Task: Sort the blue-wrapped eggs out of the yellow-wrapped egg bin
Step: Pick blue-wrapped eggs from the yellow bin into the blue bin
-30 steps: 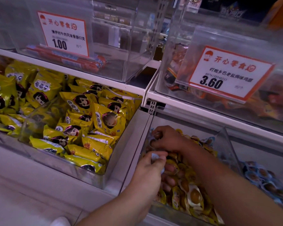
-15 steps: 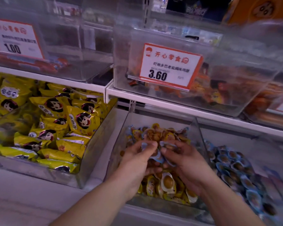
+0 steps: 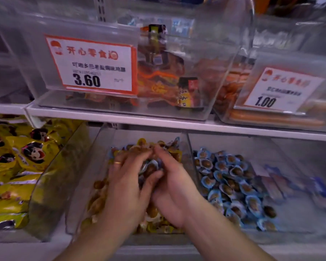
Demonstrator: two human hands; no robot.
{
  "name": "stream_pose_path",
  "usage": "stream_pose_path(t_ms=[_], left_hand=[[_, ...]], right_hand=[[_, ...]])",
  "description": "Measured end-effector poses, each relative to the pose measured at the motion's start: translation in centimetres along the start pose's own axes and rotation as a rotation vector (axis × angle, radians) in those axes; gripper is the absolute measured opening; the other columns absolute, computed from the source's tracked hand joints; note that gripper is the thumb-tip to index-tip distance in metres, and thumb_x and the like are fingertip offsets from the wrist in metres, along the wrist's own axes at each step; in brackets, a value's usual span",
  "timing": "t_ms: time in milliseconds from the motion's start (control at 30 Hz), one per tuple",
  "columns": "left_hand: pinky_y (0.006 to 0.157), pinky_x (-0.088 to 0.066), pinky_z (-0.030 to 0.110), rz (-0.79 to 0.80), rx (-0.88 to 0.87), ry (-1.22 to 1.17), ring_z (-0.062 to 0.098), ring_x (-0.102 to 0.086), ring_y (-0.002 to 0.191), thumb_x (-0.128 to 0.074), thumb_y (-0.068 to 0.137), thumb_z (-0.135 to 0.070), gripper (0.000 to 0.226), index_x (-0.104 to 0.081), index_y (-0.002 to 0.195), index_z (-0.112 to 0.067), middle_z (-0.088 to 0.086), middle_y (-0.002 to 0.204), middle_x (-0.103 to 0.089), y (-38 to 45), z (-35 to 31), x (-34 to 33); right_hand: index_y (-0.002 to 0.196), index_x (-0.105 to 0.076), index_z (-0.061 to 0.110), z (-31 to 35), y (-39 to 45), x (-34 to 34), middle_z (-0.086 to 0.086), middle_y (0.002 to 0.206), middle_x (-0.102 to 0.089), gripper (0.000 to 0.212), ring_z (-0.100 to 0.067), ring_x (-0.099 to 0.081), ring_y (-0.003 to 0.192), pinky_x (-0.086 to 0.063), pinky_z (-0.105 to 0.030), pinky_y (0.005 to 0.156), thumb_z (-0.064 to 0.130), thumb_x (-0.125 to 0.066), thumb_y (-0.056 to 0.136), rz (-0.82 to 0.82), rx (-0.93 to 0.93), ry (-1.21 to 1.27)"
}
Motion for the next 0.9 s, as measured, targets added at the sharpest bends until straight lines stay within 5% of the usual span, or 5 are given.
stream_pose_path(t_ms=[233,367,500,667,900], left_hand=[[0.121,-0.018,0.051,0.214,-0.135,0.151,0.016,-0.003,0.153,-0.038,0.089,-0.047,0.082,-0.012,0.158,-0.011,0.005,0.164,-0.019,-0.2,-1.9,-2.6],[0.122,-0.01,0.033,0.214,-0.194,0.015,0.018,-0.002,0.154,-0.046,0.087,-0.048,0.087,-0.01,0.159,-0.015,-0.001,0.166,-0.011,0.0,-3.2,-2.6],[0.116,-0.003,0.011,0.228,-0.154,-0.104,0.003,0.001,0.152,-0.039,0.093,-0.058,0.079,-0.005,0.159,-0.031,-0.017,0.166,-0.004,-0.7,-2.9,-3.0],[0.117,-0.019,0.03,0.284,-0.047,0.087,-0.008,-0.014,0.145,-0.028,0.095,-0.065,0.05,-0.038,0.142,-0.05,-0.038,0.15,-0.021,0.2,0.1,-2.8],[0.122,-0.016,0.036,0.518,-0.05,0.353,-0.003,-0.022,0.142,-0.012,0.088,-0.07,0.069,-0.046,0.142,-0.044,-0.033,0.147,-0.031,-0.1,1.5,-2.7]], right_hand=[[0.125,-0.064,0.016,2.5,-1.2,1.3,-0.008,0.11,-0.076,0.038,-0.019,-0.073,0.101,-0.058,-0.031,0.088,0.022,-0.074,0.089,-0.188,0.354,-0.274],[0.108,-0.068,0.01,4.2,-2.6,1.5,-0.006,0.076,-0.067,0.019,-0.015,-0.062,0.06,-0.048,-0.022,0.048,0.018,-0.072,0.091,-0.11,0.444,-0.406],[0.101,-0.065,0.009,6.8,-3.5,4.2,-0.008,0.074,-0.061,0.014,-0.013,-0.056,0.056,-0.04,-0.021,0.042,0.008,-0.072,0.089,-0.169,0.481,-0.423],[0.1,-0.067,0.01,13.5,-4.8,11.7,-0.008,0.084,-0.066,0.022,-0.022,-0.06,0.068,-0.048,-0.03,0.053,0.018,-0.076,0.081,-0.496,0.593,-0.611],[0.113,-0.075,0.015,18.3,-5.2,21.0,-0.002,0.114,-0.073,0.024,-0.019,-0.065,0.112,-0.051,-0.035,0.094,0.023,-0.059,0.096,-0.881,0.562,-0.918]])
Point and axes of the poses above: each hand's wrist, its own y-axis towards the middle knuckle, its own x-axis out of the back of the hand, z = x × y, the point moved 4 cm from there along y, towards the middle knuckle
